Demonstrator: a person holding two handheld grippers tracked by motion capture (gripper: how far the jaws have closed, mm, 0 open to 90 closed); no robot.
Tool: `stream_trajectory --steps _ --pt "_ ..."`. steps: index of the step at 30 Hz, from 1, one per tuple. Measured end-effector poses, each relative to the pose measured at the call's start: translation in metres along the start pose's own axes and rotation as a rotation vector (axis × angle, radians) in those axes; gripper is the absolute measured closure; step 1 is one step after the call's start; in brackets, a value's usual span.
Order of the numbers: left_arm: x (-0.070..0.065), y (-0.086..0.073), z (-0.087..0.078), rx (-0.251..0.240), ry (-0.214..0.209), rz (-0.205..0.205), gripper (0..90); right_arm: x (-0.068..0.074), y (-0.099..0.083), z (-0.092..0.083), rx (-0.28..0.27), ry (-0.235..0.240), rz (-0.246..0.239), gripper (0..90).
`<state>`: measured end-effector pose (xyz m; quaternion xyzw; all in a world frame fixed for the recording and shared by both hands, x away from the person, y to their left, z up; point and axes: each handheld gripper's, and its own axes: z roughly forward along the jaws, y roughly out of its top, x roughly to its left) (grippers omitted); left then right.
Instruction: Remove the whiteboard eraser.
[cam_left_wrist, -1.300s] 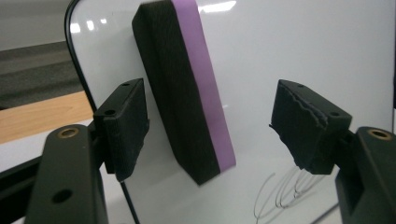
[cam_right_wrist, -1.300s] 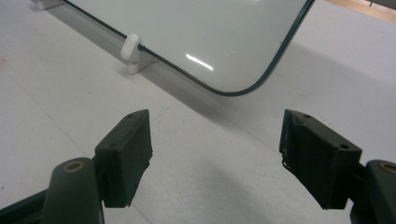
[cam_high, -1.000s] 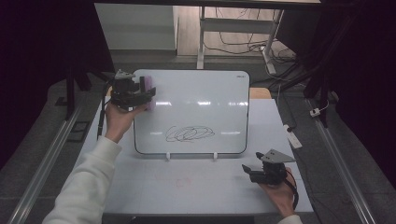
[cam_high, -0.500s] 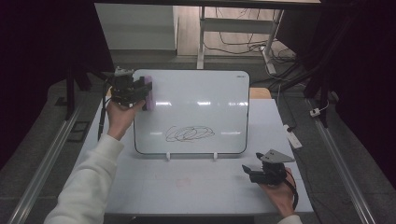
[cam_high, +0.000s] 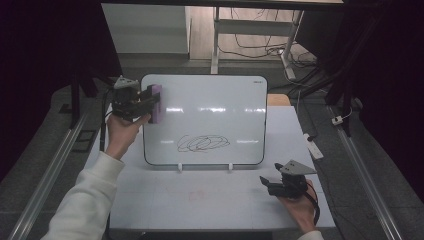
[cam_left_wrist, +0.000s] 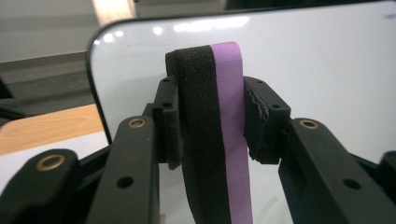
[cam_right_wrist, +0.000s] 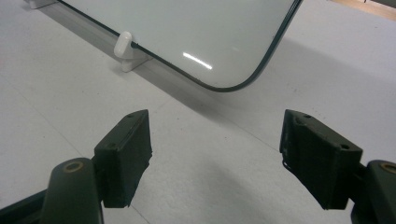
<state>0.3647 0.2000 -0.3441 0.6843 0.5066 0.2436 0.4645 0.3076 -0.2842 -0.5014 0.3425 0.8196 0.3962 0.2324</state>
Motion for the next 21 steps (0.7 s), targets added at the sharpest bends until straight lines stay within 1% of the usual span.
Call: stream_trajectory --steps 2,5,8,11,13,15,21 --pt "0.000 -0.006 -0.005 -0.004 -0.038 -0.005 60.4 0.000 0.000 0.000 -0.003 -0.001 -0.005 24.2" --pt "0.000 -0.015 -0.012 -0.002 -0.077 -0.004 60.4 0.001 0.001 -0.001 -0.009 0.000 -0.004 24.2" --pt "-0.002 -0.025 -0.017 0.000 -0.096 0.006 60.4 0.001 0.001 -0.001 -0.013 0.000 -0.005 24.1" --pt "-0.002 -0.035 -0.021 0.001 -0.126 0.001 60.4 0.001 0.001 0.000 -0.018 0.000 -0.006 23.8" --pt "-0.003 -0.041 -0.023 0.002 -0.143 0.002 60.4 0.002 0.001 0.000 -0.023 -0.009 -0.013 23.2" --pt "-0.005 -0.048 -0.023 0.005 -0.157 0.001 60.4 0.003 0.000 -0.001 -0.036 -0.020 -0.019 23.2" --pt "-0.013 -0.068 -0.021 0.016 -0.211 0.004 60.3 0.004 0.001 -0.001 -0.036 -0.013 -0.014 23.3"
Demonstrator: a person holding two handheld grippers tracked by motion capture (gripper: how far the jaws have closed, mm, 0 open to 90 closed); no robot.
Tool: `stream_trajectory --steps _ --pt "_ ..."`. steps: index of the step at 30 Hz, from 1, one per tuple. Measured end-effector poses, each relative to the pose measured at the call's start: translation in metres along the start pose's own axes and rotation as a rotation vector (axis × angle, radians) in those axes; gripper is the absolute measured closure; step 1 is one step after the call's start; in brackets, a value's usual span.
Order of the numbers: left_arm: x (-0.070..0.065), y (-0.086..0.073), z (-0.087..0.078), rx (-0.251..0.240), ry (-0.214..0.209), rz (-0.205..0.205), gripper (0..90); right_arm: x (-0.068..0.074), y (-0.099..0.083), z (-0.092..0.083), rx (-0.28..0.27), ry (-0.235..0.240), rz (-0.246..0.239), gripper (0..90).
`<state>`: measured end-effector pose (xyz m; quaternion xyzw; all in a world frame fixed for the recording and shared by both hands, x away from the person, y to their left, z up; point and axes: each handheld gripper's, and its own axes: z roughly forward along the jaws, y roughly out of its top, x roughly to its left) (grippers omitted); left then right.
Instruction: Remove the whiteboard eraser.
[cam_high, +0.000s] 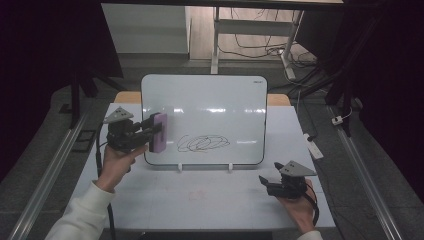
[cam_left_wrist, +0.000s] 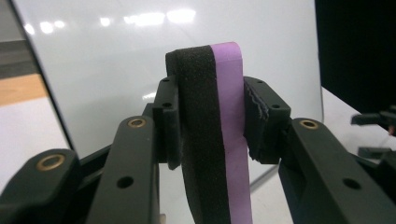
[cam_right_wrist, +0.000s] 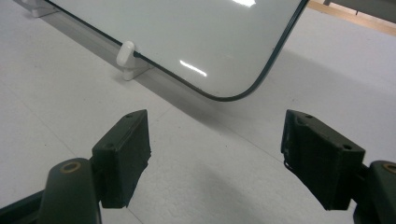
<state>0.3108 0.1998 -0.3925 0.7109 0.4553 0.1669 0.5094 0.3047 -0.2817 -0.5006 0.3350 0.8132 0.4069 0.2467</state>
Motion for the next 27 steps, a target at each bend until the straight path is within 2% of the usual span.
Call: stream_trajectory --steps 5,9,16,20,24,27 --pt "-0.011 -0.014 0.007 0.018 -0.050 0.010 60.3 0.001 0.000 -0.001 -0.002 0.001 -0.002 23.7" --pt "-0.020 -0.022 0.013 0.033 -0.072 0.034 60.3 0.001 0.000 -0.001 -0.002 0.000 0.001 23.8" --pt "-0.032 -0.037 0.024 0.048 -0.132 0.050 60.3 0.003 0.001 -0.002 -0.004 0.003 -0.004 24.0" --pt "-0.039 -0.046 0.035 0.078 -0.156 0.071 60.3 0.005 0.001 -0.002 -0.005 0.010 -0.011 24.0" --pt "-0.045 -0.051 0.047 0.092 -0.199 0.048 60.3 0.007 0.002 -0.002 -0.006 0.019 -0.010 24.0" --pt "-0.051 -0.052 0.052 0.090 -0.214 0.056 60.3 0.010 0.003 -0.002 -0.009 0.021 -0.016 24.0"
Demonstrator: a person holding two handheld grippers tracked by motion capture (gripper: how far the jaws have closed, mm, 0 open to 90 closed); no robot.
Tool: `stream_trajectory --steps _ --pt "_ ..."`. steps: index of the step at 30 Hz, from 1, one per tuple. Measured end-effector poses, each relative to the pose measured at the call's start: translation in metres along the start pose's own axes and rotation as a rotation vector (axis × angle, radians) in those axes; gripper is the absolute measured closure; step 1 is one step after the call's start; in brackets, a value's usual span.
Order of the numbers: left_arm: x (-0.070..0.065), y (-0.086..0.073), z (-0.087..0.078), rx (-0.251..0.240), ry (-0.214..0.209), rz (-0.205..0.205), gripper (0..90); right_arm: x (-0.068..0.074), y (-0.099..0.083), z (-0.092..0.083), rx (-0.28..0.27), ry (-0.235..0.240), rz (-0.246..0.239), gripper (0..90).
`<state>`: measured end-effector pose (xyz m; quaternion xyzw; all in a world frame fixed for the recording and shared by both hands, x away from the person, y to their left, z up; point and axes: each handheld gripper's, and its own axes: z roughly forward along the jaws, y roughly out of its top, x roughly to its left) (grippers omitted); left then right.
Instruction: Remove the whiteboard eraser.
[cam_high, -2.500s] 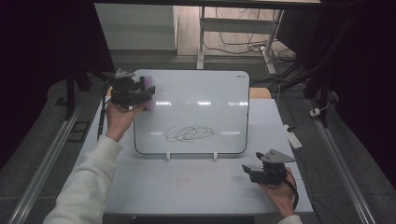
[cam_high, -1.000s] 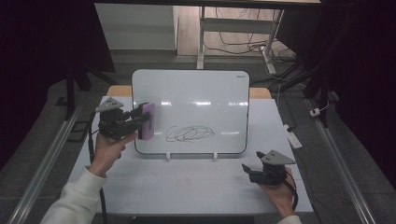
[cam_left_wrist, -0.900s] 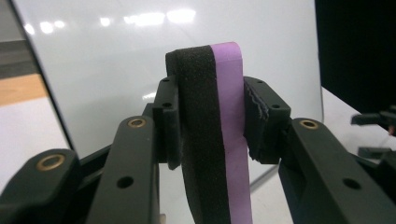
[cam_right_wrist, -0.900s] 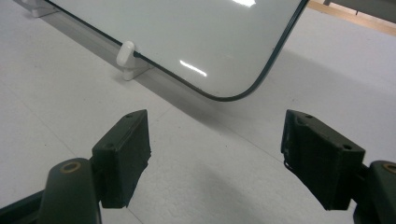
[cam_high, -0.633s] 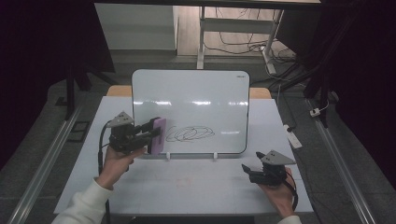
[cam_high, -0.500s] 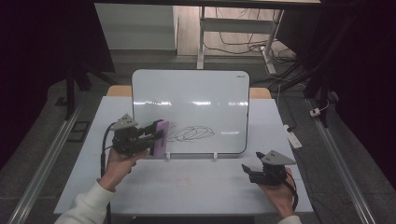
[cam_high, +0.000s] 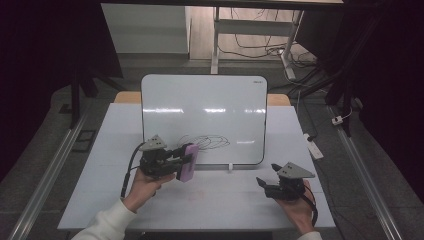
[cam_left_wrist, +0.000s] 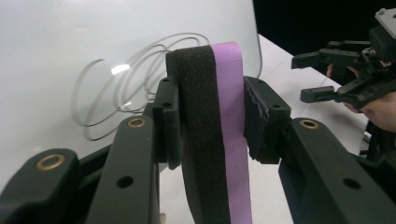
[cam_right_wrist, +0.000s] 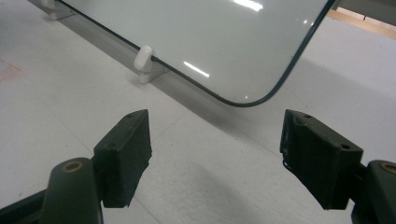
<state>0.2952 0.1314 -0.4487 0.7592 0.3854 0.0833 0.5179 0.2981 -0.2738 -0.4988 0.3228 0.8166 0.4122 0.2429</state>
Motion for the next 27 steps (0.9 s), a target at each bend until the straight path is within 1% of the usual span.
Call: stream_trajectory --steps 5,7,8,10,11,12,14,15,16,17,18,19,21,22,23,25,26,27 --pt "-0.007 0.001 0.007 -0.008 -0.016 0.011 60.3 0.006 0.003 0.000 -0.011 0.021 0.000 24.1" --pt "-0.009 0.001 0.010 -0.011 -0.020 0.014 60.3 0.011 0.007 0.001 -0.022 0.049 0.013 24.0" --pt "-0.010 0.000 0.011 -0.011 -0.022 0.015 60.3 0.013 0.009 0.002 -0.025 0.055 0.013 23.6" --pt "-0.011 0.000 0.015 -0.007 -0.025 0.018 60.3 0.015 0.010 0.003 -0.033 0.054 0.011 23.2" --pt "-0.012 -0.001 0.016 -0.004 -0.028 0.018 60.3 0.020 0.012 0.004 -0.041 0.057 0.008 23.1" --pt "-0.012 -0.001 0.018 -0.001 -0.029 0.021 60.3 0.020 0.012 0.004 -0.041 0.057 0.008 23.1" --pt "-0.013 -0.002 0.021 0.003 -0.032 0.022 60.3 0.026 0.015 0.008 -0.036 0.078 0.003 22.9" --pt "-0.013 -0.002 0.022 0.005 -0.034 0.022 60.3 0.026 0.015 0.008 -0.036 0.078 0.003 22.9" --pt "-0.013 -0.002 0.023 0.007 -0.034 0.020 60.3 0.027 0.015 0.009 -0.036 0.085 0.004 22.9" --pt "-0.013 -0.002 0.024 0.008 -0.034 0.019 60.3 0.030 0.017 0.012 -0.033 0.102 0.017 23.0" --pt "-0.014 -0.002 0.024 0.009 -0.036 0.017 60.3 0.030 0.017 0.012 -0.033 0.102 0.017 23.0" --pt "-0.014 -0.002 0.025 0.008 -0.038 0.015 60.3 0.033 0.019 0.014 -0.033 0.121 0.023 23.0" --pt "-0.015 -0.001 0.027 0.008 -0.041 0.014 60.3 0.034 0.020 0.015 -0.034 0.130 0.028 23.0" --pt "-0.015 -0.001 0.028 0.007 -0.042 0.013 60.3 0.038 0.022 0.017 -0.041 0.149 0.036 23.0" --pt "-0.016 -0.001 0.029 0.009 -0.042 0.013 60.3 0.038 0.022 0.017 -0.041 0.149 0.036 23.0" --pt "-0.017 -0.001 0.032 0.013 -0.046 0.015 60.3 0.042 0.025 0.018 -0.048 0.170 0.046 23.0" --pt "-0.019 -0.001 0.034 0.014 -0.048 0.018 60.3 0.046 0.028 0.020 -0.054 0.189 0.052 23.0" --pt "-0.020 -0.001 0.035 0.015 -0.049 0.021 60.3 0.046 0.028 0.020 -0.054 0.189 0.052 23.0"
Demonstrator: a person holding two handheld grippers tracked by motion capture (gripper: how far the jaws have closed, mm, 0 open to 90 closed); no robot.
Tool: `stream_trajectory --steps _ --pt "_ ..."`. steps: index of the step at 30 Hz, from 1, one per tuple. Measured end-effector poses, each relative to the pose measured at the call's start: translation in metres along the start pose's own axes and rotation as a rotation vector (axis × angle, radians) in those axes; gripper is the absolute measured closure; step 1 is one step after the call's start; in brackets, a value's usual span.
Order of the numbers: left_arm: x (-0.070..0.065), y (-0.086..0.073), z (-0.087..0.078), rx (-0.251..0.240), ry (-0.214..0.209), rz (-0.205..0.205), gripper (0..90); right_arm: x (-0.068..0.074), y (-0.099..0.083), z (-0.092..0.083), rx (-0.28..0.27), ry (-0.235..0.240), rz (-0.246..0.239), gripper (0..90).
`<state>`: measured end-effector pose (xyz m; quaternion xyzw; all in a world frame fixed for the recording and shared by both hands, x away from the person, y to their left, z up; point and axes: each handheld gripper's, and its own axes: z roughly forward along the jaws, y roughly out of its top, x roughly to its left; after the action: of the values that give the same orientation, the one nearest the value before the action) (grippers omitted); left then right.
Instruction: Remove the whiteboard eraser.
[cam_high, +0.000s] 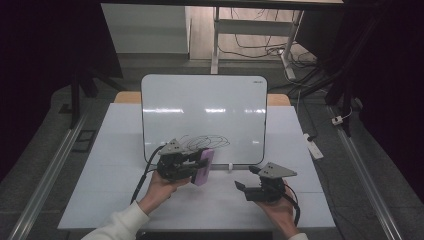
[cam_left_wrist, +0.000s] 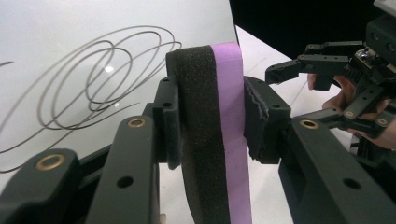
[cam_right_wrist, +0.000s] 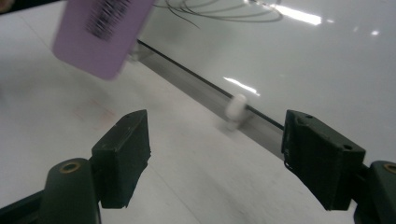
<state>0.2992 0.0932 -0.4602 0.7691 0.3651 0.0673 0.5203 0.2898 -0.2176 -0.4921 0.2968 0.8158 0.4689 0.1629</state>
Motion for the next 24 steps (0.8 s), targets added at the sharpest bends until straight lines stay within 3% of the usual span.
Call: stream_trajectory --steps 15,24 --pt "-0.003 0.000 0.006 0.002 0.000 0.023 60.3 0.026 0.013 0.020 0.003 0.069 -0.015 22.7" --pt "-0.006 -0.003 0.011 0.001 -0.004 0.033 60.3 0.037 0.021 0.034 -0.015 0.119 0.016 22.6"
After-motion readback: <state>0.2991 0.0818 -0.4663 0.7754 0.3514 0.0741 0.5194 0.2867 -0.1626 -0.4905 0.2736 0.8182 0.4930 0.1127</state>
